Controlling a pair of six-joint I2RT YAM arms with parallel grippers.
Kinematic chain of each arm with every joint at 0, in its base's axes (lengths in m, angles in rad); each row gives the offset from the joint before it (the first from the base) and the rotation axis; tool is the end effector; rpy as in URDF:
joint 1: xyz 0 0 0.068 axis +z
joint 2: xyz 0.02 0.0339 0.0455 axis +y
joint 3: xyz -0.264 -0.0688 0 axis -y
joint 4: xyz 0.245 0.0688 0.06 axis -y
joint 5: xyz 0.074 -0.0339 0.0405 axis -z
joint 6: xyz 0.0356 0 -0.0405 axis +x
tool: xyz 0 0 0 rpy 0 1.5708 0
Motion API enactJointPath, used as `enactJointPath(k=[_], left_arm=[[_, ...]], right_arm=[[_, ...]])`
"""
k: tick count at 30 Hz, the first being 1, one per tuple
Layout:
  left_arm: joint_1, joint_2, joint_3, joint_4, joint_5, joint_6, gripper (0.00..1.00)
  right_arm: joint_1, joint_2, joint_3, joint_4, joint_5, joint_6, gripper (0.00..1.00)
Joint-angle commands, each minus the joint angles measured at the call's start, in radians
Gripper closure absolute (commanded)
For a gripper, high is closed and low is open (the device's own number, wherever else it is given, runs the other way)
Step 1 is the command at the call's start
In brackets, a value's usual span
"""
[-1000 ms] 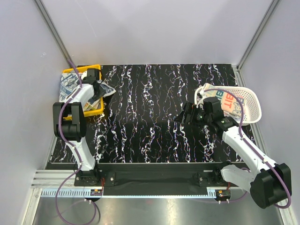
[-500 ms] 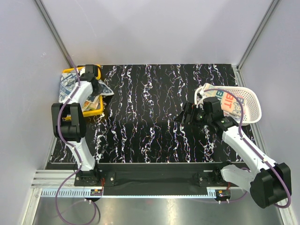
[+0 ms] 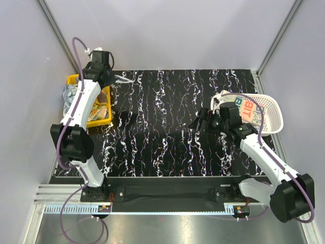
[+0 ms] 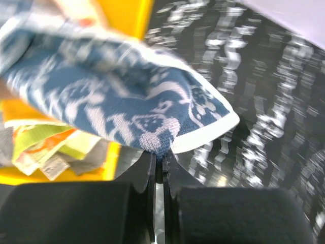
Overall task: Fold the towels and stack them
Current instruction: Grab crumpled towel, then move the towel to the center of the board
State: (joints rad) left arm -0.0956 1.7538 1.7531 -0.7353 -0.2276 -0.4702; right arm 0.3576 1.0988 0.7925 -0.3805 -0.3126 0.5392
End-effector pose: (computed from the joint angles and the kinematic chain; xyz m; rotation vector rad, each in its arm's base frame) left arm 0.3926 -0.0296 0.3600 -0.5383 2.2195 -0.0320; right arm 0.2164 0.0925 0.2636 0.0385 2.3533 0.8148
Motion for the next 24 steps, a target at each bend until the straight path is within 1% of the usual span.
enactJointPath(k=[1,3,4,6,7,8,9,10,11,12,14,15,16,17,18,19,20,22,24], left_arm=[[-0.102,-0.056,0.101,-0.073,0.039,0.064,1.00],[-0.148,-0.080,0.105,-0.081,0.034,0.067,1.00],[-0.191,-0.106,0.103,-0.084,0.045,0.062,1.00],[-0.240,-0.140,0.048,-0.067,0.068,0.044,1.00],[-0.298,-0.181,0.022,-0.056,0.070,0.035,1.00],[-0.329,-0.201,-0.016,-0.030,0.071,0.015,1.00],[-0.361,-0.227,-0.096,-0.009,0.083,0.004,1.00],[-0.427,-0.246,-0.143,0.013,0.088,-0.005,1.00],[-0.462,-0.276,-0.180,0.034,0.088,-0.019,1.00],[-0.534,-0.292,-0.267,0.051,0.089,-0.047,1.00],[-0.611,-0.327,-0.348,0.104,0.094,-0.094,1.00],[-0.651,-0.333,-0.425,0.122,0.108,-0.111,1.00],[-0.732,-0.338,-0.458,0.138,0.122,-0.128,1.00],[-0.777,-0.341,-0.495,0.160,0.123,-0.168,1.00],[-0.823,-0.355,-0.524,0.169,0.091,-0.192,1.00],[-0.911,-0.365,-0.593,0.194,0.085,-0.217,1.00],[-0.946,-0.375,-0.628,0.207,0.085,-0.273,1.00],[-1.015,-0.419,-0.705,0.243,0.105,-0.326,1.00],[-1.041,-0.462,-0.817,0.287,0.117,-0.395,1.00]], right_arm=[[0.003,0.004,0.091,0.029,0.056,0.004,0.00],[0.003,0.012,0.122,0.028,0.082,0.002,0.00],[0.003,0.016,0.131,0.025,0.093,0.002,0.00],[0.003,0.025,0.158,0.017,0.128,0.001,0.00],[0.003,0.030,0.165,0.015,0.139,-0.001,0.00],[0.003,0.033,0.178,0.011,0.150,-0.001,0.00],[0.003,0.039,0.183,0.008,0.170,-0.004,0.00],[0.003,0.044,0.188,0.006,0.181,-0.004,0.00],[0.001,0.045,0.189,0.006,0.191,-0.004,0.00],[0.003,0.046,0.189,0.008,0.211,-0.004,0.00],[0.003,0.050,0.182,0.014,0.230,-0.005,0.00],[0.003,0.056,0.180,0.015,0.248,-0.007,0.00],[0.003,0.061,0.179,0.018,0.253,-0.008,0.00],[0.003,0.071,0.172,0.023,0.256,-0.008,0.00],[0.001,0.079,0.169,0.028,0.259,-0.008,0.00],[0.003,0.087,0.160,0.040,0.253,-0.007,0.00],[0.003,0.095,0.154,0.052,0.242,-0.007,0.00],[0.003,0.124,0.143,0.089,0.192,-0.016,0.00],[0.006,0.163,0.131,0.118,0.124,-0.021,0.00]])
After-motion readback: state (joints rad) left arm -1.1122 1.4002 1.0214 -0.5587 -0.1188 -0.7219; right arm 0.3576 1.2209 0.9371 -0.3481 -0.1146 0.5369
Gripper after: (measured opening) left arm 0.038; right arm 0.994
